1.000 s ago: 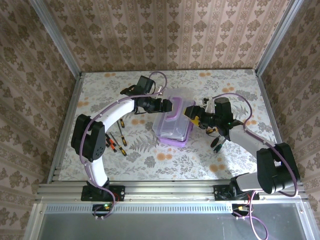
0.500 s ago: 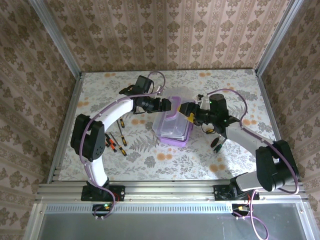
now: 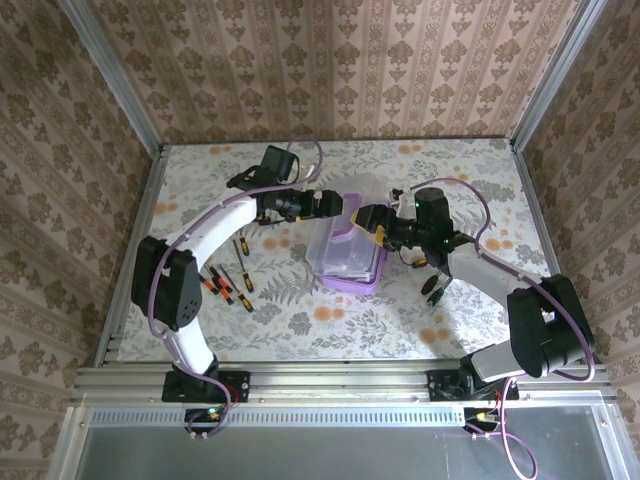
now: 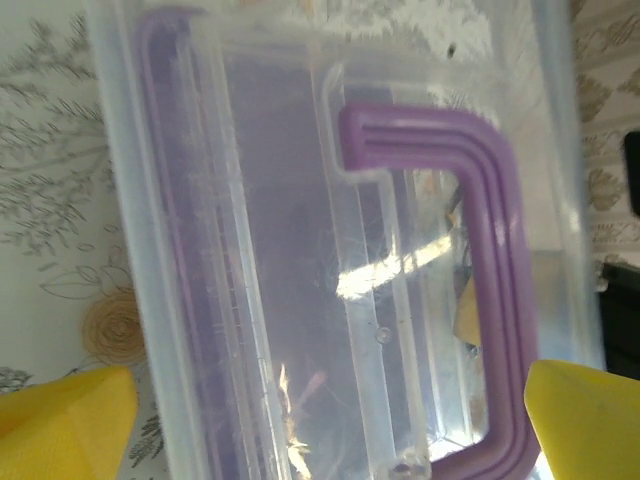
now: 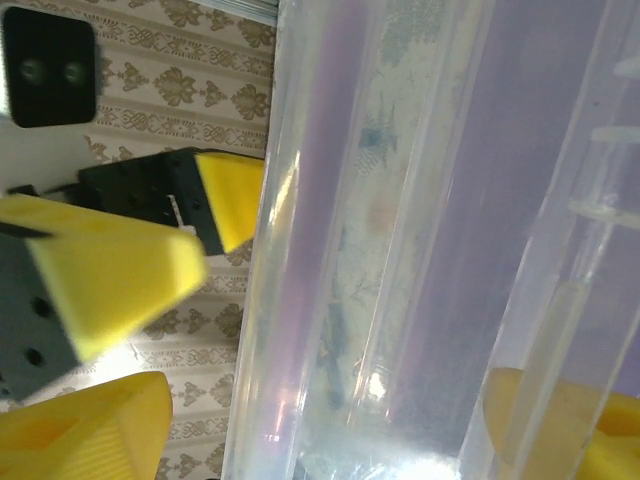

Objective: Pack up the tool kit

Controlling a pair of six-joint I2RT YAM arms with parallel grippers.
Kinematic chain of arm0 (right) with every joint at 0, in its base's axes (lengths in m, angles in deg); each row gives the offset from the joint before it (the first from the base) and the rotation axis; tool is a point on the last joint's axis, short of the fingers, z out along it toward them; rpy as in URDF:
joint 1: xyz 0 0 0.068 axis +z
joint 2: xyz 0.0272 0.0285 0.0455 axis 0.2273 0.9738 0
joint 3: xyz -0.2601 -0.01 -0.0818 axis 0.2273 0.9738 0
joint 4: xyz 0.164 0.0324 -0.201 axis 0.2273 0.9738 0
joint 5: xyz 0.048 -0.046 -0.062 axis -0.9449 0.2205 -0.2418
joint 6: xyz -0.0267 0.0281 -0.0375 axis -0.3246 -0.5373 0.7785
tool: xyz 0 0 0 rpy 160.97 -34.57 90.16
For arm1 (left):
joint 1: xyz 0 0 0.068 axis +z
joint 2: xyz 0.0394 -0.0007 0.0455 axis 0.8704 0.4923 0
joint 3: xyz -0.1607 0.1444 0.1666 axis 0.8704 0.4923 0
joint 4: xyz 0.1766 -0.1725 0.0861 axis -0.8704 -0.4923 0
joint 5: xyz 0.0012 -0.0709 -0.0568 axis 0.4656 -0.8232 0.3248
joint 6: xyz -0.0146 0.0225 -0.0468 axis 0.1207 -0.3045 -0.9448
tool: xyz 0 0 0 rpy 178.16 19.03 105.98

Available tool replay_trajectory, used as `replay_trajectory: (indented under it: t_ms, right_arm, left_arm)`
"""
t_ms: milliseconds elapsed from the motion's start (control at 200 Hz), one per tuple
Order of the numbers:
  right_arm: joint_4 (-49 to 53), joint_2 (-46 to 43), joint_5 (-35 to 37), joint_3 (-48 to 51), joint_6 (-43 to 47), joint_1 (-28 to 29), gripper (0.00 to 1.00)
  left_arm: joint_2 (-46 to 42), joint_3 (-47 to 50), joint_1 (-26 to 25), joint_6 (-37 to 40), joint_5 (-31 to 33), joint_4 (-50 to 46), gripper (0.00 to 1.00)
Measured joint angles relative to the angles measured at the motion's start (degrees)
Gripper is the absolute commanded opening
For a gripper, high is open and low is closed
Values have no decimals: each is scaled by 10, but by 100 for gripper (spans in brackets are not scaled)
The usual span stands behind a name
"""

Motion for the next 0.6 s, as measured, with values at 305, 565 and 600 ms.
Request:
replay_trajectory:
  t_ms: [305,565,600]
  right_arm:
    - [38,-1,0,-41,10,2,83]
    - [66,0,0,-89,23,18,83]
    - [67,1,0,-94,24,21,83]
  left_arm:
    - [-30,-3,67,5,76,-35,100]
    - [15,-19,70,19,132,-89,100]
    - [21,-20,70,22,137,-93,100]
